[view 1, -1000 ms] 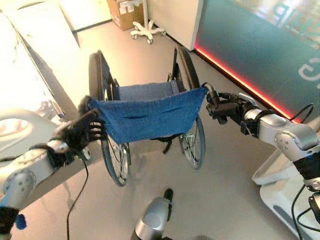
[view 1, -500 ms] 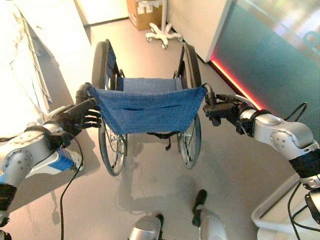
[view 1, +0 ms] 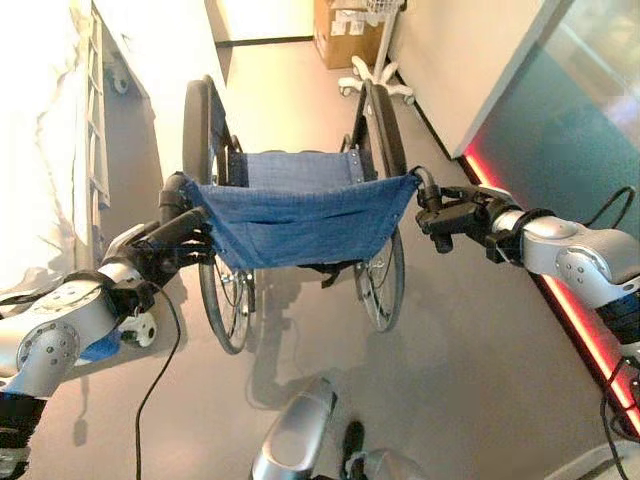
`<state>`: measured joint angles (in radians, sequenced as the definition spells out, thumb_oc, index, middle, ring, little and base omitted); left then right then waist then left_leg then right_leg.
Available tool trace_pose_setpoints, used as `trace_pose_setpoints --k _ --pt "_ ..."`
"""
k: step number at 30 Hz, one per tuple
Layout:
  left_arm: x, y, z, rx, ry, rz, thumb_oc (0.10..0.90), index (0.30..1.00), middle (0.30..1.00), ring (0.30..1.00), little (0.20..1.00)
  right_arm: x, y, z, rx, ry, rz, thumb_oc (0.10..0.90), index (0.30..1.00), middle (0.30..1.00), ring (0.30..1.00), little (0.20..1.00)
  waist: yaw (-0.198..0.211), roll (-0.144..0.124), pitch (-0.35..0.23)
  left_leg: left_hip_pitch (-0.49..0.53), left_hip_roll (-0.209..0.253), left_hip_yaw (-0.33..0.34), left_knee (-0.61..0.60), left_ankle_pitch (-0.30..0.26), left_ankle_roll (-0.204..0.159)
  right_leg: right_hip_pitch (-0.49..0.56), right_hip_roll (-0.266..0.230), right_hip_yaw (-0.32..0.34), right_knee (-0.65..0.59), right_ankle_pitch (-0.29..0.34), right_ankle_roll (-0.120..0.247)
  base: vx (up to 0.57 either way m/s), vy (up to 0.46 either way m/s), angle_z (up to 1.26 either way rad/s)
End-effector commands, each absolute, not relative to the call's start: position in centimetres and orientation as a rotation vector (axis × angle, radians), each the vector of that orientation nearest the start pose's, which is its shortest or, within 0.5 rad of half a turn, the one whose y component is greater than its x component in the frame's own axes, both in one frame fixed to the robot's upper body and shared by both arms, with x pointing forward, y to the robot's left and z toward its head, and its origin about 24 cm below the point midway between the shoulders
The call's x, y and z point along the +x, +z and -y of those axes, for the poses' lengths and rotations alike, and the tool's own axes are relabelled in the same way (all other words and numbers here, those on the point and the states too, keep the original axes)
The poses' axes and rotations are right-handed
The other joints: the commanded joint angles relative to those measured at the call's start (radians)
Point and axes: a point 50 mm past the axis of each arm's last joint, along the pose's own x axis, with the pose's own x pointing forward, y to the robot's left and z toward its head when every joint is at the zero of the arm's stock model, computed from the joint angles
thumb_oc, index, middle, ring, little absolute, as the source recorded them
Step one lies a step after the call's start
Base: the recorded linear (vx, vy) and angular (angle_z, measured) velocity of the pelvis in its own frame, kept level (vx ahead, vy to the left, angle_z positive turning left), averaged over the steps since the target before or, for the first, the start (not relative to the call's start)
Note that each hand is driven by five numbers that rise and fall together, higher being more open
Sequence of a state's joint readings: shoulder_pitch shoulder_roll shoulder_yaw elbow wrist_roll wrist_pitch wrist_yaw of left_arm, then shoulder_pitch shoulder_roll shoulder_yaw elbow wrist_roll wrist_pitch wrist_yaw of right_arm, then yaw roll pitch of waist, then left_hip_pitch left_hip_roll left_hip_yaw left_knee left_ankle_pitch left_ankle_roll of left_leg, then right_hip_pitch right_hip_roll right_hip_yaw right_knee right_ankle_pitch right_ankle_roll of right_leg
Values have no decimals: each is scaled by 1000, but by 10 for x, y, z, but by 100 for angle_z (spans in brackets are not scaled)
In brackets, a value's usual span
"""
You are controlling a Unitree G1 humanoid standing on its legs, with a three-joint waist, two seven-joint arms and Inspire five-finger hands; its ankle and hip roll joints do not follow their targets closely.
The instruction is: Push the wheelchair next to the bed
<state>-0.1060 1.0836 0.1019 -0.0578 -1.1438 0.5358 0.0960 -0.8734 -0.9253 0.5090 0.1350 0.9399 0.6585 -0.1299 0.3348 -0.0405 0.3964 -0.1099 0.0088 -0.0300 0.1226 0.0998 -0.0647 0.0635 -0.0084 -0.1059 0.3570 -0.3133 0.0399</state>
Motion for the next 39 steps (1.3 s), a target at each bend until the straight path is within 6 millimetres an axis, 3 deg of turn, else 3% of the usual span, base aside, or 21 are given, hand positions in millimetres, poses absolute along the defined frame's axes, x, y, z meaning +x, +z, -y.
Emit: trace_pose_setpoints --k 1,3,5,7,8,10,11,13,15,16,17,18,21,23,26,28,31,33,35,37,39 --pt "267 258 -309 17 13 188 400 300 300 300 300 342 237 143 -297 455 -49 400 300 300 300 300 -52 -6 -160 -174 -85 202 85 80 -10 177 110 -146 -271 177 -12 561 -163 -19" --pt "272 258 -302 20 -32 201 400 300 300 300 300 345 231 144 -295 419 -57 400 300 300 300 300 -49 -12 -174 -188 -100 306 78 53 15 214 135 -185 -258 131 -22 449 -159 2" --pt "277 264 -300 27 -43 219 400 300 300 300 300 352 221 144 -278 428 -58 400 300 300 300 300 -32 -35 -193 -152 -146 262 66 -61 83 218 124 -174 -180 97 6 423 -115 22" --pt "279 272 -299 33 -23 231 400 300 300 300 300 358 213 143 -258 456 -66 400 300 300 300 300 9 -66 -214 -132 -176 235 52 -84 147 207 105 -198 -27 253 86 388 -117 11" --pt "279 277 -300 44 -8 240 400 300 300 300 300 360 212 144 -258 463 -67 400 300 300 300 300 16 -69 -216 -107 -174 225 51 -97 166 177 108 -204 133 355 138 466 -92 -27" --pt "278 283 -302 51 18 246 400 300 300 300 300 363 211 146 -267 475 -60 400 300 300 300 300 25 -62 -224 -73 -157 182 42 -92 160 129 124 -186 319 481 210 407 -131 -28" --pt "278 285 -305 55 27 243 400 300 300 300 300 364 212 146 -266 485 -53 400 300 300 300 300 26 -66 -220 -52 -160 156 35 -89 153 94 118 -172 375 524 222 407 -145 31" --pt "278 286 -307 55 26 237 400 300 300 300 300 364 213 144 -270 489 -52 400 300 300 300 300 12 -56 -226 -44 -161 119 46 -93 152 51 110 -122 359 524 220 381 -84 42" --pt "279 290 -303 57 -36 240 400 300 300 300 300 361 215 150 -295 448 -59 400 300 300 300 300 -31 -21 -224 -23 -167 12 85 -108 146 -34 -16 -108 179 330 125 502 -186 30" --pt "279 293 -301 55 -45 247 400 300 300 300 300 360 216 152 -303 440 -56 400 300 300 300 300 -38 -15 -219 -12 -167 -12 95 -120 143 -47 -47 -109 121 314 115 424 -379 57" --pt "280 298 -295 56 -77 264 400 300 300 300 300 360 221 157 -308 409 -43 400 300 300 300 300 -49 -8 -208 23 -157 -63 107 -157 135 -108 -112 -95 -4 350 106 317 -353 61" --pt "281 299 -293 55 -81 268 400 300 300 300 300 360 223 159 -309 403 -37 400 300 300 300 300 -55 -5 -202 36 -154 -80 111 -173 133 -118 -127 -92 -32 356 107 339 -474 92" --pt "283 306 -287 72 -99 273 400 300 300 300 300 356 243 161 -304 377 -3 400 300 300 300 300 -79 -21 -175 101 -120 -158 146 -274 103 -193 -240 -35 -265 454 149 425 -521 96" --pt "282 308 -293 82 -71 269 400 300 300 300 300 350 262 151 -290 400 11 400 300 300 300 300 -73 -32 -165 141 -73 -179 155 -317 80 -202 -263 -51 -302 483 171 489 -529 98" --pt "275 300 -308 69 -77 248 400 300 300 300 300 349 275 148 -282 410 -7 400 300 300 300 300 -64 -68 -187 131 -37 -184 217 -299 55 -163 -225 -63 -266 447 186 407 -400 45" --pt "274 298 -311 60 -70 240 400 300 300 300 300 350 274 148 -281 424 -12 400 300 300 300 300 -67 -72 -194 126 -27 -183 230 -287 50 -161 -213 -70 -255 430 183 317 -294 40" --pt "265 276 -310 37 -51 189 400 300 300 300 300 352 262 154 -296 447 -50 400 300 300 300 300 -70 -95 -209 60 32 -130 475 -74 2 -112 -145 -137 -252 357 96 335 -398 24" --pt "262 264 -310 14 -29 177 400 300 300 300 300 350 256 155 -317 453 -54 400 300 300 300 300 -78 -101 -193 -28 19 -91 658 -39 12 -85 -122 -160 -254 337 56 218 -322 2" --pt "261 259 -310 -4 -6 180 400 300 300 300 300 349 251 152 -326 467 -45 400 300 300 300 300 -80 -95 -177 -87 -1 -55 744 -38 17 -67 -96 -177 -249 319 26 209 -236 18" --pt "262 253 -313 -15 15 186 400 300 300 300 300 347 246 147 -331 482 -33 400 300 300 300 300 -65 -85 -158 -145 -62 -34 710 -83 34 -38 -67 -173 -250 307 21 270 -178 16" --pt "262 254 -319 -15 27 186 400 300 300 300 300 346 244 134 -337 493 -26 400 300 300 300 300 -41 -64 -159 -138 -96 21 501 -75 38 2 -20 -175 -260 284 23 352 -158 59"
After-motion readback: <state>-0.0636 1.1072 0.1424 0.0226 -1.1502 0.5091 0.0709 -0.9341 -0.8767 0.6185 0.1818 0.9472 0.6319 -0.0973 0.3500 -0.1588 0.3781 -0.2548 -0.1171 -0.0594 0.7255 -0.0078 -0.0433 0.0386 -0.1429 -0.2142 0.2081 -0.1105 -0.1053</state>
